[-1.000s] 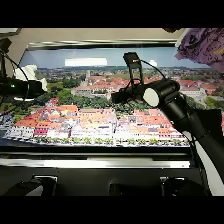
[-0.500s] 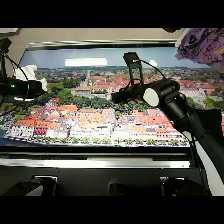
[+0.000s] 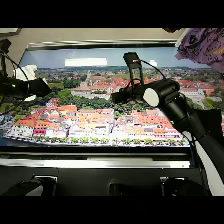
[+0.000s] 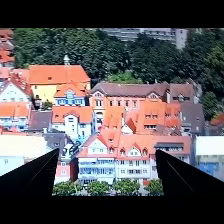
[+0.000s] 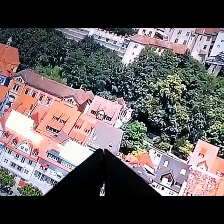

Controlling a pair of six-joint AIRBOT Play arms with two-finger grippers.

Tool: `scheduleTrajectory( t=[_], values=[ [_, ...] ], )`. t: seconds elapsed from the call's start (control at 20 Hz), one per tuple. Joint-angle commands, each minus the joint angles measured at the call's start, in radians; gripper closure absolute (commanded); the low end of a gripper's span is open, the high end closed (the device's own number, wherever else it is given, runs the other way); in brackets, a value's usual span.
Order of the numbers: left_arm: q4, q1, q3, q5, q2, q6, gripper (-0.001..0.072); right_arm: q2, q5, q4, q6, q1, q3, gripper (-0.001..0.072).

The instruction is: Fold the clothes and pants, and hang the long-sleeved shirts on hangers.

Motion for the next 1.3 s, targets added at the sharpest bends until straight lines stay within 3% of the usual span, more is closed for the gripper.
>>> scheduleTrajectory(
  t=[0.0, 0.2, 0.35, 0.6, 0.85, 0.9, 1.0, 1.05, 1.25],
  values=[
    [0.235, 0.085, 0.003, 0.107, -0.066, -0.193, -0.0013, -0.001, 0.000, 0.000, 0.000, 0.001, 0.001, 0.0680],
    [0.206, 0.315, 0.066, 0.370, -0.355, -0.192, -0.0013, -0.001, 0.000, 0.000, 0.000, 0.001, 0.001, 0.0680],
    [0.206, 0.389, 0.180, 0.504, -0.614, -0.192, -0.0012, -0.001, 0.000, 0.000, 0.000, 0.001, 0.001, 0.0680],
    [0.208, 0.406, 0.425, 0.607, -0.933, -0.191, -0.0011, -0.001, 0.000, 0.000, 0.000, 0.001, 0.001, 0.0680],
    [0.212, 0.415, 0.547, 0.610, -1.078, -0.192, 0.0010, -0.001, 0.000, 0.000, 0.000, 0.001, 0.001, 0.0680],
    [0.208, 0.422, 0.547, 0.602, -1.088, -0.192, 0.0112, -0.001, 0.000, 0.000, 0.000, 0.001, 0.001, 0.0680],
    [0.175, 0.434, 0.547, 0.565, -1.095, -0.191, 0.0548, -0.001, 0.000, 0.000, 0.000, 0.001, 0.001, 0.0680],
    [0.153, 0.438, 0.547, 0.541, -1.092, -0.188, 0.0667, -0.001, 0.000, 0.000, 0.000, 0.001, 0.001, 0.0680],
    [0.079, 0.439, 0.547, 0.355, -1.012, -0.031, 0.0699, -0.001, 0.000, 0.000, 0.000, 0.001, 0.001, 0.0680]
  ],
)
